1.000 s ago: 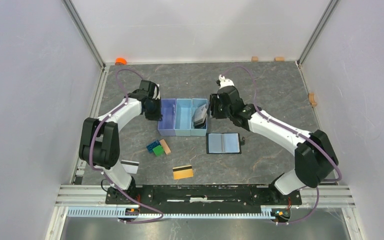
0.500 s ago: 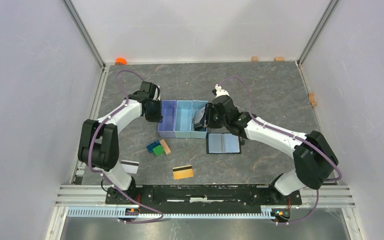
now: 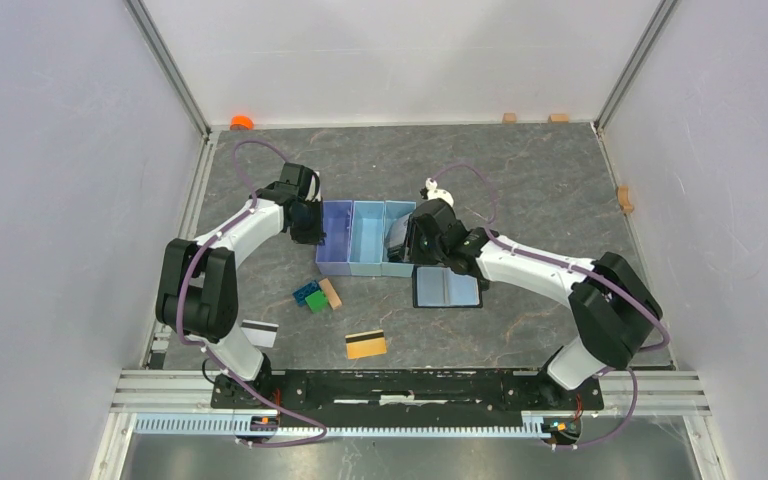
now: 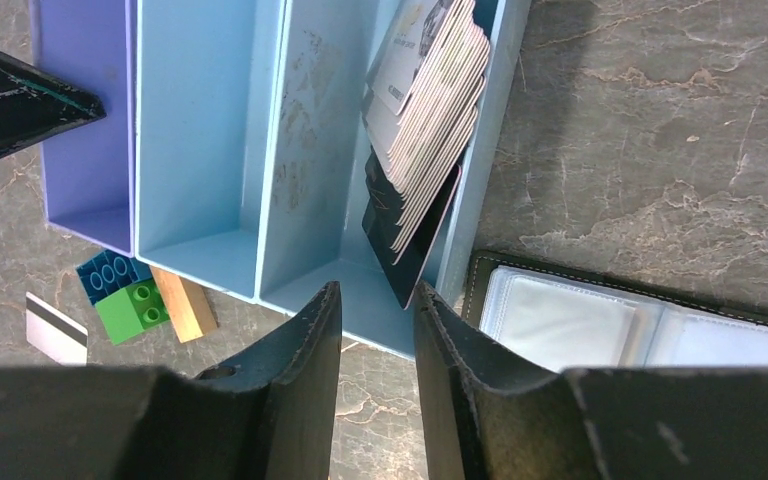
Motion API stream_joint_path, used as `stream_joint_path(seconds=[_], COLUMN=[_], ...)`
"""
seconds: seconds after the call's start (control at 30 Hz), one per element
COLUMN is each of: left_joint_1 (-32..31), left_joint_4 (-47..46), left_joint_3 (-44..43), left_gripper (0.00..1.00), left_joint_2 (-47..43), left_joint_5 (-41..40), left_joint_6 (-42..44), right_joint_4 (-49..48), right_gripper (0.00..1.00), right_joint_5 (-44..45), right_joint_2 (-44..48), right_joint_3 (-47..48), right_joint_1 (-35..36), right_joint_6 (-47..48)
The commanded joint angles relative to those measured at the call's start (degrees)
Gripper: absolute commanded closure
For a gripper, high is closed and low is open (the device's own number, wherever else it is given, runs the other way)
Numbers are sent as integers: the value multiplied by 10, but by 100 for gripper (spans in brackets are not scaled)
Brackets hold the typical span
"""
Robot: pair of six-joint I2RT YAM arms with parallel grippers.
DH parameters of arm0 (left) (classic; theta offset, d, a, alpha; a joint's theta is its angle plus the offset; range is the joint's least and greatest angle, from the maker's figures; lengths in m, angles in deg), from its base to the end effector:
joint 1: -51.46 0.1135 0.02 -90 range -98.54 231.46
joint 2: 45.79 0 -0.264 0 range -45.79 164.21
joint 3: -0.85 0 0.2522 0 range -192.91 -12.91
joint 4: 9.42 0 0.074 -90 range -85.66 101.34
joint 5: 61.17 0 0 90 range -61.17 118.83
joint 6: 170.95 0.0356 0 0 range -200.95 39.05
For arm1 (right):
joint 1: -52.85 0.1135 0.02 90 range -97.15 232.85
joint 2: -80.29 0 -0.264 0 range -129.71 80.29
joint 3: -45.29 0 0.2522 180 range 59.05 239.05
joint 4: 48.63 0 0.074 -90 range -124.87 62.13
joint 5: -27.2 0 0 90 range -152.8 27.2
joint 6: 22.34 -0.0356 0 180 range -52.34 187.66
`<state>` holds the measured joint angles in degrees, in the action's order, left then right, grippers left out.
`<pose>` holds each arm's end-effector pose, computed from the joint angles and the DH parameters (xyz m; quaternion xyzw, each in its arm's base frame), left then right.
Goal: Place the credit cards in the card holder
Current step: Pick up the credit card from the storage box.
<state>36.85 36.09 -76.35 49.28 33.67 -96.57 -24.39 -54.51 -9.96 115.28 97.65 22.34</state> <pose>0.3209 -0.0868 0.2012 0.0012 0.9723 -0.0996 0.2113 0.2418 0.2329 0.2136 0.0321 0.9197 0.2259 0.3196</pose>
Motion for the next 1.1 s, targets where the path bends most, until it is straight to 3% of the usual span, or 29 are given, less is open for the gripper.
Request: stream_joint_path(seconds=[0.0,0.6,0.8,1.07], left_joint_1=[-4,-4,-4,-4], left_joint_4=[-5,-5,-5,-1], left_joint_3=[-5,-6,-7,-12], left_gripper=[98,98,98,98], left_joint_2=[-31,-32,-31,-36], left_joint_5=[27,36,37,8], left_joint_6=[-24,-24,-23,-19], right_joint_4=[14,50,55,51], right_gripper=[63,72,81,93], right_joint_5=[34,117,119,115], right_joint_2=[-12,-64,-68,-4], right_joint_3=[11,41,42,5], right_joint_1=[6,15,15,15], right_joint_6=[-19,-57,-77,-97])
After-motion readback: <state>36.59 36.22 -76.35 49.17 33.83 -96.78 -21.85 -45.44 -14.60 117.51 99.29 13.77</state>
